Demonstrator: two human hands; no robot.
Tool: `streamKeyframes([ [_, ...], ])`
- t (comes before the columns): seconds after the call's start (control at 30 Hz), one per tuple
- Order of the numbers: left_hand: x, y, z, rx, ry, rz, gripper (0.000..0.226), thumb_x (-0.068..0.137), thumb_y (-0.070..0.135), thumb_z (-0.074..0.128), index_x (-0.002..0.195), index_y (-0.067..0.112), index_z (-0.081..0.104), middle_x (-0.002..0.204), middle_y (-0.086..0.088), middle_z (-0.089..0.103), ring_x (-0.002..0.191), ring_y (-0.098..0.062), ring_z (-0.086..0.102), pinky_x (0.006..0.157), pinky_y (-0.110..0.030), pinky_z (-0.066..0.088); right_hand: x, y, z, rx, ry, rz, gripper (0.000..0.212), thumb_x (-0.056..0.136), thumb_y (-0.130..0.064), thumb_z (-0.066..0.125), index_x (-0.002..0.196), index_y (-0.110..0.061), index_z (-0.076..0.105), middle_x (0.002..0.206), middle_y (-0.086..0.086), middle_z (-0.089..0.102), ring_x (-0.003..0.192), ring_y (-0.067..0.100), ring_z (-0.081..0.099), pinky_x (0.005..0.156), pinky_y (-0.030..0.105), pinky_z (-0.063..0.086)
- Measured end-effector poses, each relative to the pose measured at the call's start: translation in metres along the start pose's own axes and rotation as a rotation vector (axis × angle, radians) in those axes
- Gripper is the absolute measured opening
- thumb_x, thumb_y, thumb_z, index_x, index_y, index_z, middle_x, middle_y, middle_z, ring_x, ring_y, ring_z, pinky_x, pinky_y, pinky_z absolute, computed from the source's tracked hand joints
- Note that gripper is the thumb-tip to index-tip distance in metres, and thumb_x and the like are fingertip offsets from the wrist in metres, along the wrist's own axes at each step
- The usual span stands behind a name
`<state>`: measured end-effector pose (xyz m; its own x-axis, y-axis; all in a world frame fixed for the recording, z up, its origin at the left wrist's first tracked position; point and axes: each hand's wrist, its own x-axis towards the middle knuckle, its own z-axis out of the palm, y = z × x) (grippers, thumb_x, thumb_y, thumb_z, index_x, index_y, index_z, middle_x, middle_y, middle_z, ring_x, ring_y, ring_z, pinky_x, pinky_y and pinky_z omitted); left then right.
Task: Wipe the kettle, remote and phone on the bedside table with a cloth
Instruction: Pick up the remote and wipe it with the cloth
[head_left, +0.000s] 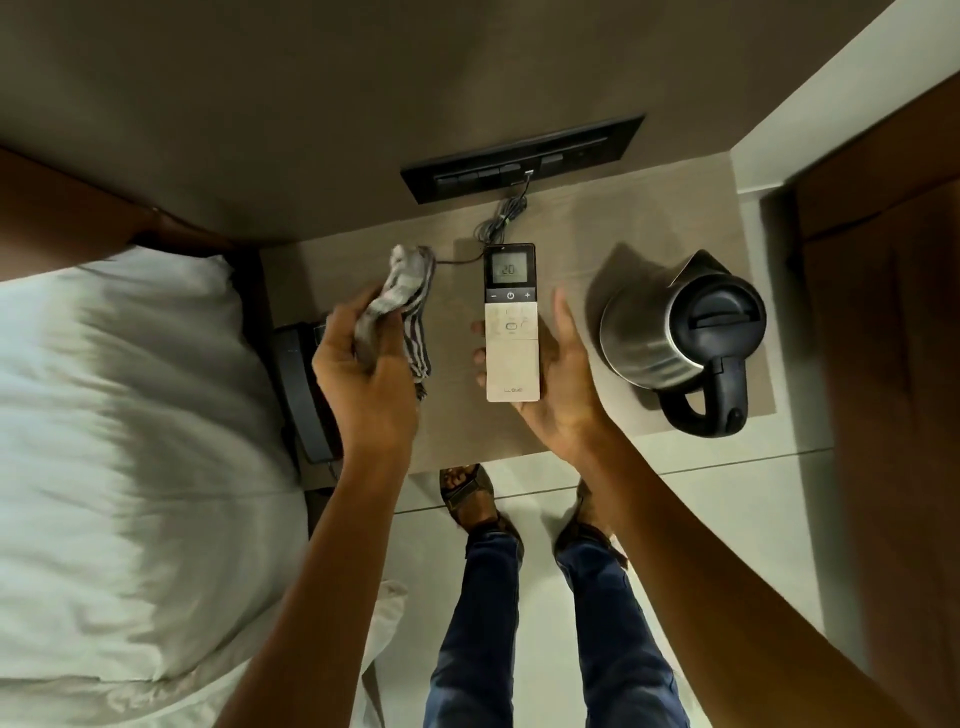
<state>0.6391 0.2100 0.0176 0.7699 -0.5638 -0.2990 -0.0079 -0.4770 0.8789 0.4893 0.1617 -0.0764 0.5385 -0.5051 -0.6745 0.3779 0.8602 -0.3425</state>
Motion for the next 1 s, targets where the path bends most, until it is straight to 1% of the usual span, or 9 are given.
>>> streamKeyframes([
  [0.07,0.005,0.011,0.011,0.183,-0.072,0.237,0.031,0.101,0.007,0.064,0.129,0.016,0.072,0.124,-0.007,0.069,0.112,-0.014,0.069,0.095,-0.022,0.059,-0.003,0.001,0.004,0.12,-0.038,0.048,0.07,0.106,-0.067,0.034,0.13,-0.013,0.07,0.119,0.018,0.069,0.089,0.026,0.067,0.078,0.037,0.055],
  [0.13,0.011,0.015,0.024,0.387,-0.171,0.461,0.038,0.099,-0.001,0.061,0.132,0.016,0.071,0.128,-0.006,0.066,0.115,-0.017,0.061,0.095,-0.009,0.048,-0.002,0.007,0.01,0.142,-0.05,0.059,0.061,0.109,-0.058,0.035,0.133,-0.011,0.066,0.12,0.018,0.066,0.091,0.026,0.064,0.08,0.038,0.05],
  [0.23,0.015,0.011,0.035,0.665,-0.354,0.629,0.048,0.098,-0.005,0.062,0.139,0.02,0.069,0.141,-0.01,0.059,0.125,-0.029,0.049,0.108,-0.019,0.041,0.002,0.014,0.02,0.162,-0.093,0.045,0.05,0.11,-0.051,0.041,0.133,-0.017,0.069,0.132,0.017,0.063,0.111,0.028,0.062,0.096,0.041,0.046],
  [0.33,-0.003,-0.004,0.029,0.766,-0.398,0.63,0.045,0.096,0.002,0.068,0.137,0.021,0.07,0.146,-0.012,0.055,0.131,-0.041,0.047,0.113,-0.043,0.044,0.002,0.016,0.024,0.242,-0.147,0.05,0.04,0.105,-0.043,0.057,0.129,-0.016,0.074,0.126,0.014,0.072,0.113,0.025,0.069,0.099,0.037,0.053],
  [0.43,-0.034,-0.016,0.012,0.711,-0.396,0.553,0.047,0.092,-0.006,0.068,0.133,0.015,0.071,0.139,-0.015,0.058,0.125,-0.041,0.049,0.109,-0.041,0.045,0.001,0.024,0.016,0.291,-0.178,0.084,0.037,0.1,-0.035,0.062,0.119,-0.008,0.078,0.117,0.015,0.077,0.107,0.024,0.076,0.095,0.032,0.062],
  [0.57,-0.059,-0.018,-0.006,0.667,-0.458,0.354,0.037,0.093,-0.009,0.062,0.121,0.01,0.077,0.129,-0.013,0.062,0.118,-0.032,0.051,0.101,-0.043,0.053,0.002,0.029,0.01,0.276,-0.104,0.191,0.057,0.107,-0.05,0.043,0.111,-0.006,0.078,0.107,0.013,0.076,0.097,0.021,0.075,0.09,0.03,0.062],
  [0.73,0.001,0.011,0.017,0.636,-0.176,0.471,0.041,0.096,-0.007,0.056,0.126,0.015,0.075,0.126,-0.01,0.059,0.11,-0.018,0.043,0.098,-0.013,0.039,0.003,0.026,0.023,0.178,-0.114,0.124,0.047,0.11,-0.049,0.044,0.124,-0.015,0.074,0.112,0.009,0.074,0.098,0.022,0.069,0.084,0.032,0.053],
  [0.83,0.015,0.011,0.035,0.682,-0.232,0.428,0.047,0.098,-0.005,0.054,0.137,0.016,0.068,0.136,-0.014,0.054,0.118,-0.025,0.044,0.105,-0.036,0.05,0.006,0.02,0.025,0.185,-0.074,0.11,0.048,0.112,-0.049,0.041,0.13,-0.016,0.07,0.116,0.01,0.073,0.101,0.021,0.07,0.084,0.032,0.057],
  [1.0,-0.037,-0.014,0.001,0.69,-0.376,0.428,0.034,0.103,0.009,0.053,0.131,0.015,0.071,0.132,-0.01,0.056,0.115,-0.014,0.043,0.094,-0.036,0.056,0.01,0.005,0.019,0.211,-0.109,0.158,0.059,0.109,-0.054,0.04,0.123,-0.011,0.078,0.116,0.012,0.076,0.104,0.023,0.073,0.097,0.035,0.057],
])
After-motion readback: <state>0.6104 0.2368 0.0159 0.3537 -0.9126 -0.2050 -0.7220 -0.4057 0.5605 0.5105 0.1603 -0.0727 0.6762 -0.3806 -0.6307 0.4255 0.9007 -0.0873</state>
